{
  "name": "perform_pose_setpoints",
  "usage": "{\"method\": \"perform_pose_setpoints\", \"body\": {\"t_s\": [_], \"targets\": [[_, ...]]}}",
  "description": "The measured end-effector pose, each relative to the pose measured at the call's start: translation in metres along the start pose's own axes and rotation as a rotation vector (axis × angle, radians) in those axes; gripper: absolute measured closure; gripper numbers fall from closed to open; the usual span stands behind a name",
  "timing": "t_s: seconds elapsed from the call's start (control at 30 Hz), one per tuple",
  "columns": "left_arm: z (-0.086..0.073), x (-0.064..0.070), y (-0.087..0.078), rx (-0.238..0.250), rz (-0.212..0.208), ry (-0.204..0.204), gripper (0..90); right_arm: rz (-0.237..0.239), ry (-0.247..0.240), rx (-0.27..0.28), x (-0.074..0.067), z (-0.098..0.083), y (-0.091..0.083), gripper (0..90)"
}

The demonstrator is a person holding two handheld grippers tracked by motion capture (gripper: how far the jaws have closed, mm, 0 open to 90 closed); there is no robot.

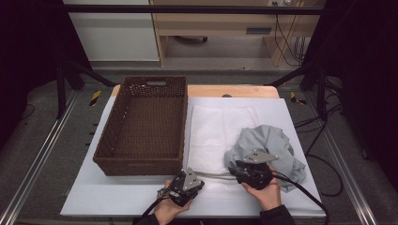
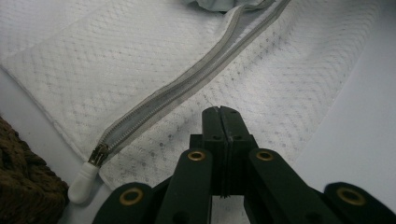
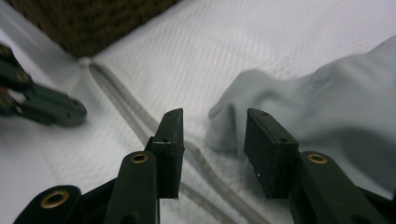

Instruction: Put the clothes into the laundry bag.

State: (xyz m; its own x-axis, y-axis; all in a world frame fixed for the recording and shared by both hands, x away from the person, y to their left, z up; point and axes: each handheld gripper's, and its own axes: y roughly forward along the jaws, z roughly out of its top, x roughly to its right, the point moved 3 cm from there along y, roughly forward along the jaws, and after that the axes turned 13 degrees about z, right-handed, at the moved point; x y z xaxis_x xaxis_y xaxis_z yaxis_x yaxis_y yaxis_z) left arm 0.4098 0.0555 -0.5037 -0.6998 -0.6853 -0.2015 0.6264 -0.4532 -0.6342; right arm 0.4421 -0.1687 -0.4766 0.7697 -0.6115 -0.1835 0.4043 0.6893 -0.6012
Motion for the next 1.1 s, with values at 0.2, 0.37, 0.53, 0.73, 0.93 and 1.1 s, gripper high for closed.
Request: {"method": "perform_pose_setpoints", "body": {"t_s": [0.2, 0.37, 0.53, 0.73, 0.93, 1.1], "targets": [[0.0, 0.0, 0.0, -0.006, 0.002, -0.001, 89.4, 0.01, 0.0, -0.059, -0.001, -0.011, 0.017, 60.5], [0.001, 0.0, 0.0, -0.012, -0.002, -0.004, 88.8, -0.015, -0.013, -0.08, 0.001, -0.014, 0.024, 64.9], [0.001, 0.001, 0.0, -0.015, 0.0, -0.004, 88.2, -0.04, -0.018, -0.07, 0.003, -0.014, 0.025, 76.2], [0.002, 0.001, 0.0, -0.02, -0.004, -0.006, 87.8, -0.047, -0.007, -0.083, 0.007, -0.011, 0.023, 88.4], [0.003, 0.001, 0.001, -0.024, -0.013, -0.006, 86.2, -0.041, 0.003, -0.006, 0.009, 0.001, 0.008, 88.7], [0.011, 0.0, -0.002, -0.003, -0.004, -0.005, 83.9, -0.041, -0.009, 0.068, 0.01, 0.01, -0.005, 88.9]]}}
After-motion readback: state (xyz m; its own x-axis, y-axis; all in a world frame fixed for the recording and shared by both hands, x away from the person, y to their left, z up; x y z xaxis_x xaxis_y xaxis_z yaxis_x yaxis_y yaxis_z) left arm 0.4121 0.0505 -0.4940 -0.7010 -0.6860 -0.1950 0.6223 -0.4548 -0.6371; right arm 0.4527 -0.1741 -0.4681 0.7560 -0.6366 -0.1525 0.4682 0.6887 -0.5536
